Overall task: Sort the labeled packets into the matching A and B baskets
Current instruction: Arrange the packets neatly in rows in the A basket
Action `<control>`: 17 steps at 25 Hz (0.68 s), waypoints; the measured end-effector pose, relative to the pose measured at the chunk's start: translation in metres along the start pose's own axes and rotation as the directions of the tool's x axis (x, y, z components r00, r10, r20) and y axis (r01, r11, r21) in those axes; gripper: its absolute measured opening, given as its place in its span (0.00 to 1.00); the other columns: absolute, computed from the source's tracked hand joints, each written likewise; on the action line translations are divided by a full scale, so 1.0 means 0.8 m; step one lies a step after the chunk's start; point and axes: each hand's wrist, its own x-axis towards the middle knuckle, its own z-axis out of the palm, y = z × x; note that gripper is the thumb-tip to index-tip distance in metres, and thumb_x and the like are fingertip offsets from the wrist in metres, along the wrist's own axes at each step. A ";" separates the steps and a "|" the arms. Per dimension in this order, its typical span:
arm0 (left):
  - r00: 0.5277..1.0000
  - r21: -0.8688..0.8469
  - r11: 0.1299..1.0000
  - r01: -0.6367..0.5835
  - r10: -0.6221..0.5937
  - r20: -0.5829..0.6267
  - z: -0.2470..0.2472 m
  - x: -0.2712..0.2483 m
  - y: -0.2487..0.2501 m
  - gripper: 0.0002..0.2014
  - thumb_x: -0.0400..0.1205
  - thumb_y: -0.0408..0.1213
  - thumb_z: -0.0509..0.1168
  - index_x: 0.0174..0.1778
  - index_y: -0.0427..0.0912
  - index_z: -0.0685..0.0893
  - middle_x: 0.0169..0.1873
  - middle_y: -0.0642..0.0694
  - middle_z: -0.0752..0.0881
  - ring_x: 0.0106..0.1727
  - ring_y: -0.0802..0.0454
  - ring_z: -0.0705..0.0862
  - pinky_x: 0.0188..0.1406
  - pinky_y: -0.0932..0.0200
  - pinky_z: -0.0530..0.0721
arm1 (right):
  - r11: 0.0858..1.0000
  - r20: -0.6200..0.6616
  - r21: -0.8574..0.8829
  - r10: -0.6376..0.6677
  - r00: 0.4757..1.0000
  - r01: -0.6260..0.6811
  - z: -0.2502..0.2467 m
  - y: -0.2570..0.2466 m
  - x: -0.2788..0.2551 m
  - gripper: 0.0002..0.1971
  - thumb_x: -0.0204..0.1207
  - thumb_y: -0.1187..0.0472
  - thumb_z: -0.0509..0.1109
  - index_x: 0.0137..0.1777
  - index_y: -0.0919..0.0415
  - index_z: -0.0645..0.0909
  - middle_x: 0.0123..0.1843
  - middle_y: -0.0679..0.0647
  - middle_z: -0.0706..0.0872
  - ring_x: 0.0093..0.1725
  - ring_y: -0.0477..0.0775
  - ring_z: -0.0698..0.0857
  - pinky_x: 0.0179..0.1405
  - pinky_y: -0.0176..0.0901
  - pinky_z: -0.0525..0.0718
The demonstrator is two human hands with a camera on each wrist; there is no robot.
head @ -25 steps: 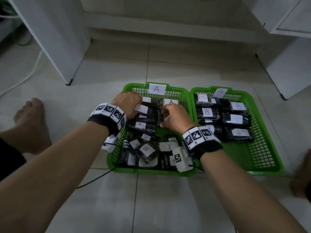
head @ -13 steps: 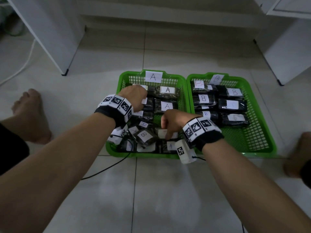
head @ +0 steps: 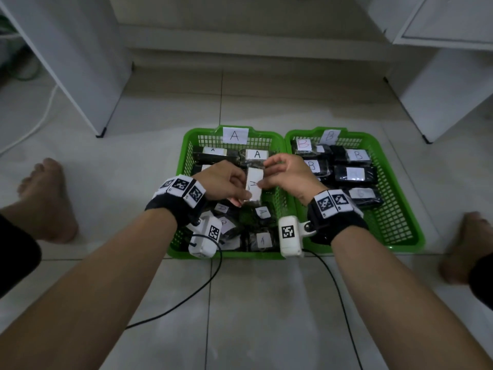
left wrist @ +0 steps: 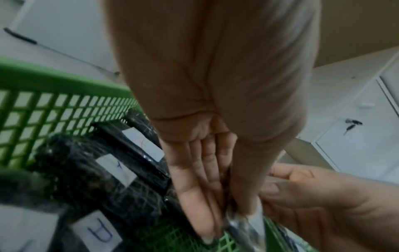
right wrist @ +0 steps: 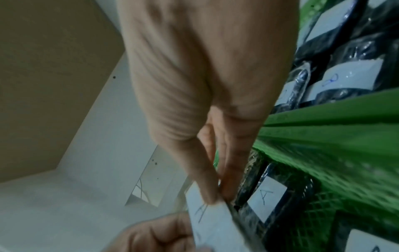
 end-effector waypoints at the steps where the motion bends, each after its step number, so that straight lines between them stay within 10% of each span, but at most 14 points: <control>1: 0.999 -0.065 0.998 -0.003 0.000 -0.050 0.003 0.003 0.000 0.11 0.76 0.28 0.76 0.51 0.28 0.85 0.42 0.34 0.92 0.45 0.41 0.93 0.50 0.48 0.92 | 0.999 -0.075 0.039 -0.002 0.997 0.004 0.002 0.001 0.001 0.21 0.62 0.72 0.88 0.54 0.62 0.85 0.47 0.57 0.93 0.46 0.54 0.94 0.44 0.44 0.91; 4: 0.980 -0.234 0.972 -0.014 -0.033 -0.197 0.010 0.007 0.003 0.09 0.75 0.24 0.76 0.49 0.29 0.84 0.45 0.33 0.92 0.46 0.40 0.93 0.50 0.46 0.92 | 0.997 -0.089 -0.066 -0.043 0.995 0.037 0.008 0.000 0.003 0.15 0.65 0.70 0.87 0.50 0.64 0.89 0.46 0.59 0.94 0.42 0.55 0.94 0.41 0.47 0.94; 11: 0.994 -0.279 0.960 -0.011 -0.019 -0.106 -0.002 0.008 0.002 0.16 0.77 0.14 0.68 0.60 0.27 0.84 0.53 0.31 0.91 0.52 0.42 0.91 0.56 0.52 0.90 | 0.942 -0.043 -0.236 -0.254 0.966 0.237 0.016 -0.004 -0.001 0.27 0.54 0.63 0.92 0.55 0.62 0.91 0.48 0.50 0.93 0.46 0.46 0.91 0.48 0.39 0.91; 17: 0.896 0.355 0.935 -0.016 0.171 -0.409 -0.034 0.010 -0.019 0.13 0.72 0.30 0.78 0.50 0.44 0.89 0.43 0.52 0.91 0.41 0.61 0.87 0.48 0.57 0.90 | 0.810 -0.208 -0.560 -0.342 0.916 0.175 -0.018 -0.004 0.010 0.24 0.64 0.70 0.85 0.61 0.58 0.90 0.59 0.52 0.93 0.52 0.46 0.87 0.49 0.32 0.81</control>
